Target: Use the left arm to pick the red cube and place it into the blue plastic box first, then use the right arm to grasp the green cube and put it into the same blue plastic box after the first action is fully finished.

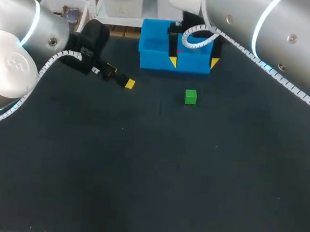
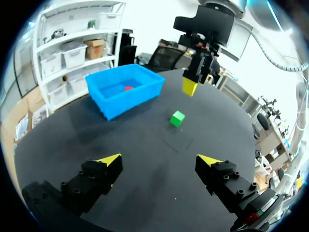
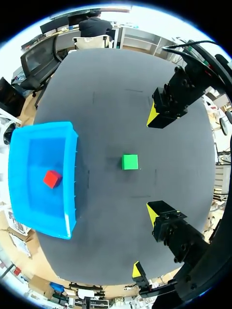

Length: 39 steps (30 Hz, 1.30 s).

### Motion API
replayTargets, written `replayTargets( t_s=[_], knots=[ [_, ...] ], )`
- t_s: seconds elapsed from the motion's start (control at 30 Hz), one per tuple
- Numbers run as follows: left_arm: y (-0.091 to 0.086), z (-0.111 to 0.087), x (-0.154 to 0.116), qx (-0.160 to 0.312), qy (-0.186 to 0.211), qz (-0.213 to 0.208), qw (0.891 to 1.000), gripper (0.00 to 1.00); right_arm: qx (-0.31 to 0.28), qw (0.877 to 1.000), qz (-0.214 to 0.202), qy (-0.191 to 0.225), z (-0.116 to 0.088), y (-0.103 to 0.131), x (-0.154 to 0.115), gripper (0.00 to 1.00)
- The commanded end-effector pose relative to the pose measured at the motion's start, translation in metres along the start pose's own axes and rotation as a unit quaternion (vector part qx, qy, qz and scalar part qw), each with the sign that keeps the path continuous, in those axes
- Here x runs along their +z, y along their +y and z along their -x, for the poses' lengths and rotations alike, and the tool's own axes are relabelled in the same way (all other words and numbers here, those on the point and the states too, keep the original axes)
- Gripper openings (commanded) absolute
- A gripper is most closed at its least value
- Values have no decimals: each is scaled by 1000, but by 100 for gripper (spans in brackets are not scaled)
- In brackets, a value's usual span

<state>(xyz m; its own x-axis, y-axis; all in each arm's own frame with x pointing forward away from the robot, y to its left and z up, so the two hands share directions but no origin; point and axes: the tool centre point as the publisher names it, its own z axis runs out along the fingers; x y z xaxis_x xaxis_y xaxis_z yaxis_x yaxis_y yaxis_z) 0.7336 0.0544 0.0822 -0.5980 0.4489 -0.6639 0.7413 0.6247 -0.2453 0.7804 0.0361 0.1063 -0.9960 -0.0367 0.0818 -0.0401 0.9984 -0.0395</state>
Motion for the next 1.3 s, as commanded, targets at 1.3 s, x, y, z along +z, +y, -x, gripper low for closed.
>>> replayTargets(
  t_s=[1.3],
  knots=[
    [1, -1, 0, 1, -3, -2, 1000, 100, 29, 997, 2, -78, -10, -4, 78, 100]
  ],
)
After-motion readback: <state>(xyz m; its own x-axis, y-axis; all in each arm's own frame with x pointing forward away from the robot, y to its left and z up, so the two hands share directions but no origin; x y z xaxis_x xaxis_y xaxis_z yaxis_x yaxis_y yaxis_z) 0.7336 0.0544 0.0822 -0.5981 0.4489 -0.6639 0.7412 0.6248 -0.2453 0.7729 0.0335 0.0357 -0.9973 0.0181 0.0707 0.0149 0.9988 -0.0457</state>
